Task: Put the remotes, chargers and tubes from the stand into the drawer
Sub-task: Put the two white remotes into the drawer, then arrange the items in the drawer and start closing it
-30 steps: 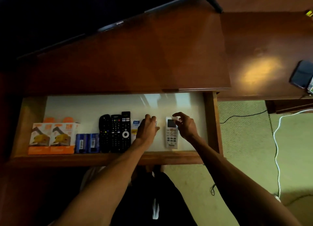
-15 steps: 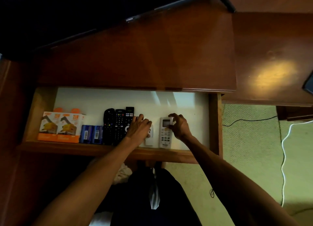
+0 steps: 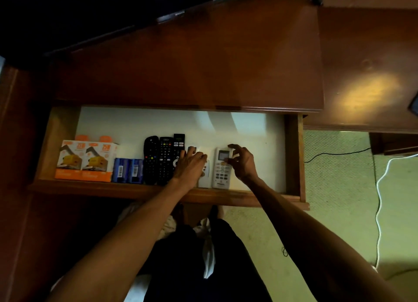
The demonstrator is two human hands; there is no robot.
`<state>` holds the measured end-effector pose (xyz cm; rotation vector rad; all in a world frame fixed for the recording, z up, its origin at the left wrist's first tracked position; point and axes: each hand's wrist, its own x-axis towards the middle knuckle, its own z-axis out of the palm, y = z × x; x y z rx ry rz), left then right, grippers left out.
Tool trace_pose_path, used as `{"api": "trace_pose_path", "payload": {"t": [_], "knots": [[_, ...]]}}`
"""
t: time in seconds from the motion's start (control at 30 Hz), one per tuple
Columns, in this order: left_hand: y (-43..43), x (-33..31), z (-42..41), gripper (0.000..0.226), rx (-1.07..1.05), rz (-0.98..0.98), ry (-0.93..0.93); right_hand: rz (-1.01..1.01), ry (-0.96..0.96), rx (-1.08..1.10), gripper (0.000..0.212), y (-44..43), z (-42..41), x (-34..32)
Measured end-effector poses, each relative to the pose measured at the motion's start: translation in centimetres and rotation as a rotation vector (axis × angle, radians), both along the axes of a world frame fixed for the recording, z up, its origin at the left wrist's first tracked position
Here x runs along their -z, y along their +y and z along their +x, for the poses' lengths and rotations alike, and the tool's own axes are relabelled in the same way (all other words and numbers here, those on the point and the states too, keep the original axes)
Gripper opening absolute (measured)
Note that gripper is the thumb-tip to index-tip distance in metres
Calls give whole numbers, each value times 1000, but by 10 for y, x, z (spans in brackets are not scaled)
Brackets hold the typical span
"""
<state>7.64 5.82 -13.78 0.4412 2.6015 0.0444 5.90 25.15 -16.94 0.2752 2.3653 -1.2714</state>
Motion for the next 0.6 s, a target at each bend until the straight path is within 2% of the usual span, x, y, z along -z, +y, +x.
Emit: {"api": "trace_pose_path", "payload": {"t": [0.23, 0.4, 0.53, 0.6], "knots": [[-18, -5, -12, 56, 2, 47, 26, 18, 12, 52, 49, -17, 6, 1], [-36, -22, -7, 55, -66, 237, 8, 154, -20, -42, 62, -22, 12, -15], [-70, -47, 11, 45, -281, 485, -60, 233, 51, -64, 60, -23, 31, -36], [-92, -60, 27, 45, -336, 530, -62, 218, 91, -88, 58, -29, 46, -48]]}}
